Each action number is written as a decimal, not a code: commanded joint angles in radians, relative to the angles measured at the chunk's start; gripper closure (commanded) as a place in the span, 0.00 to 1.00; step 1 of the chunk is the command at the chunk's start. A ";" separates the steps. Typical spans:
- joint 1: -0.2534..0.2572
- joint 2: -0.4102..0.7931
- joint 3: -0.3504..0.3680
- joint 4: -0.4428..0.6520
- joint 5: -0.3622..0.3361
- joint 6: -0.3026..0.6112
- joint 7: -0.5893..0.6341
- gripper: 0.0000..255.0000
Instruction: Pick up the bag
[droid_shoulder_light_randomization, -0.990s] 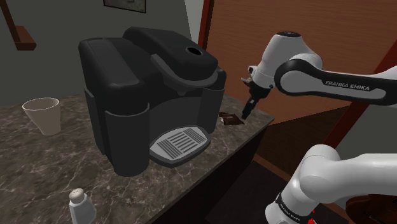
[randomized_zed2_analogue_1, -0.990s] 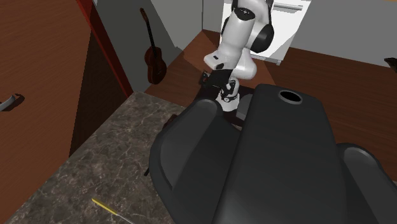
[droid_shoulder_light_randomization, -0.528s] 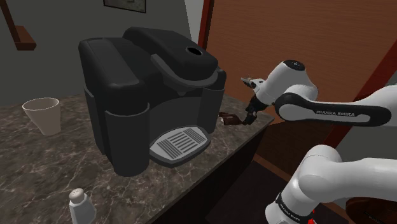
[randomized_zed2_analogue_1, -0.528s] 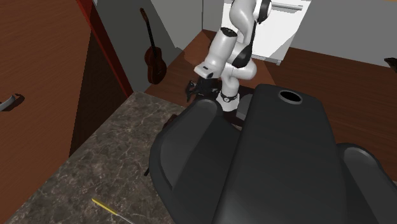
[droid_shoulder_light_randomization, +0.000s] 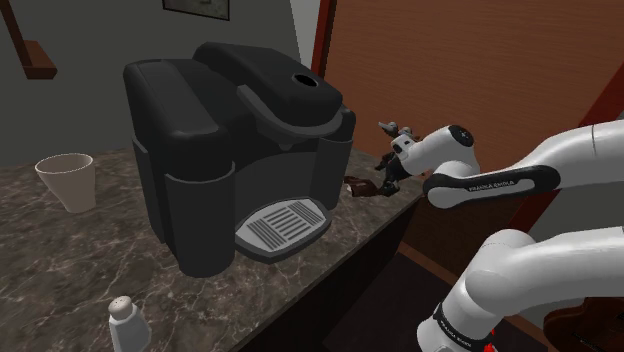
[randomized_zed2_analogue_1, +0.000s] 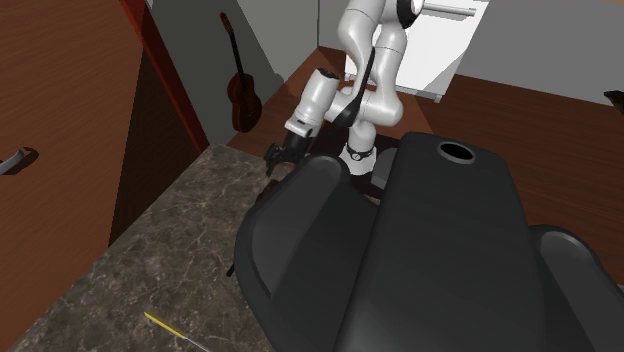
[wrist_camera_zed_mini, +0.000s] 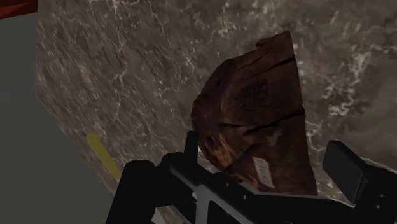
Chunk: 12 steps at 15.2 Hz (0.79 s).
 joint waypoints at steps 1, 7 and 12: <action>-0.003 0.088 -0.057 0.013 -0.049 0.136 -0.055 0.00; -0.108 0.226 0.003 -0.008 -0.109 0.300 0.001 0.00; -0.152 0.267 0.039 -0.010 -0.120 0.347 0.016 1.00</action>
